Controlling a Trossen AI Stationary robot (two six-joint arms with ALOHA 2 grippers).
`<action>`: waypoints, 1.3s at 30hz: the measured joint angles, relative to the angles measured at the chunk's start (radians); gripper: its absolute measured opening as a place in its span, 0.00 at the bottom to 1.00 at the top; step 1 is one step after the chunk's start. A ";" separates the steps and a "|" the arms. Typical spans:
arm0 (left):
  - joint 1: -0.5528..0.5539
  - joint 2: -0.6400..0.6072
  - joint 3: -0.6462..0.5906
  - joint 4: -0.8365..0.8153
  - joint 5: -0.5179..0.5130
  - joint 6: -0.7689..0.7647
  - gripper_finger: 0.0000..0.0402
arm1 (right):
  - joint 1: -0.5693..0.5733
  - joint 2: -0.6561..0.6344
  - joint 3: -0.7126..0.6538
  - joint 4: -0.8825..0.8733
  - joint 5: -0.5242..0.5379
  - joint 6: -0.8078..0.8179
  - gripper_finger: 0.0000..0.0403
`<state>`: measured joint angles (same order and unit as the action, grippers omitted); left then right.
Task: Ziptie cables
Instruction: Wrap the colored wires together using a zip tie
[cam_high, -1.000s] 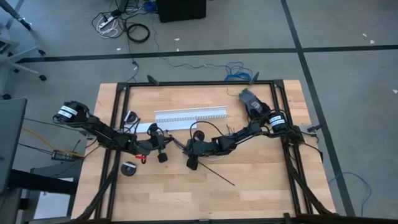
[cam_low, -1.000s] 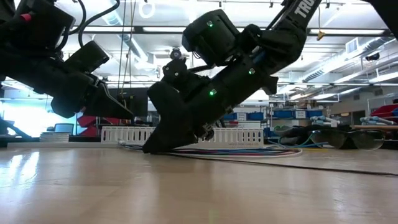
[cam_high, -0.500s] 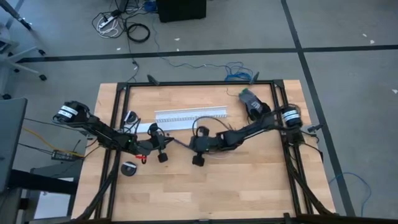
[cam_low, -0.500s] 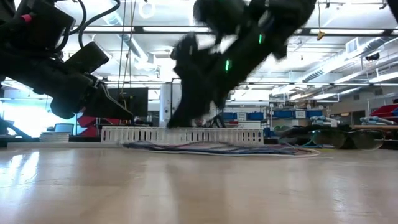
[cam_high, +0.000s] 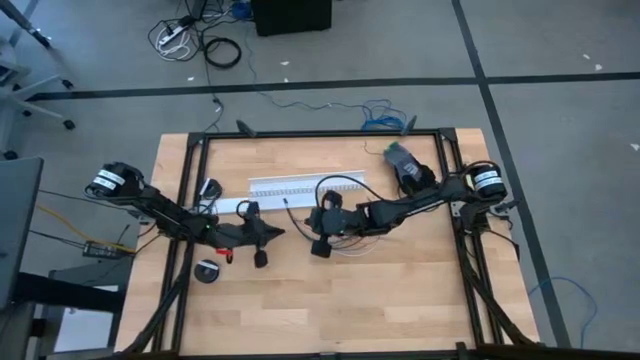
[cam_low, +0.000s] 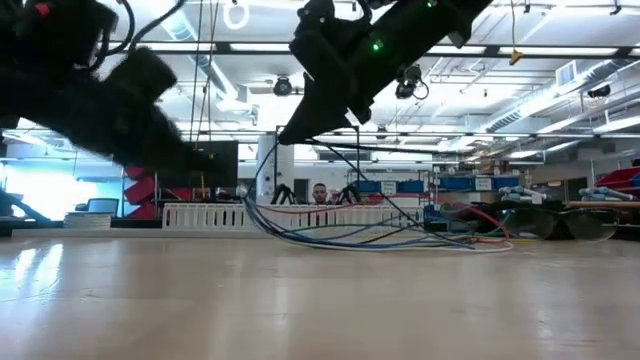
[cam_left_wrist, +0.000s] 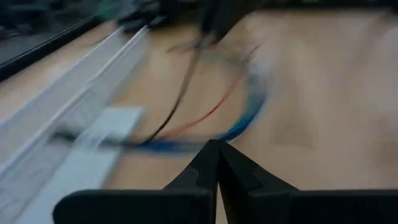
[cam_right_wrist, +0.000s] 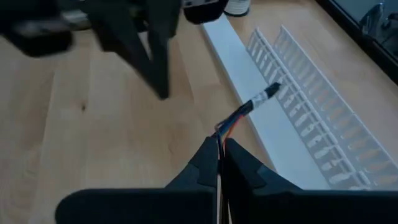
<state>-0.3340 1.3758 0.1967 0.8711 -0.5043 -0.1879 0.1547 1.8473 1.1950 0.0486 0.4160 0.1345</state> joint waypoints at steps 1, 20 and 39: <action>0.000 0.000 0.000 0.050 0.006 -0.002 0.00 | -0.001 0.001 0.000 -0.002 0.000 0.000 0.00; 0.023 0.001 0.002 0.285 -0.025 -0.056 0.08 | -0.031 0.002 0.001 0.383 0.028 -0.094 0.00; 0.145 0.249 0.077 0.701 0.146 0.053 0.08 | -0.037 0.000 0.002 0.578 0.000 -0.049 0.00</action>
<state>-0.1888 1.6245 0.2735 1.5717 -0.3579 -0.1345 0.1177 1.8469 1.1969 0.6271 0.4159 0.0856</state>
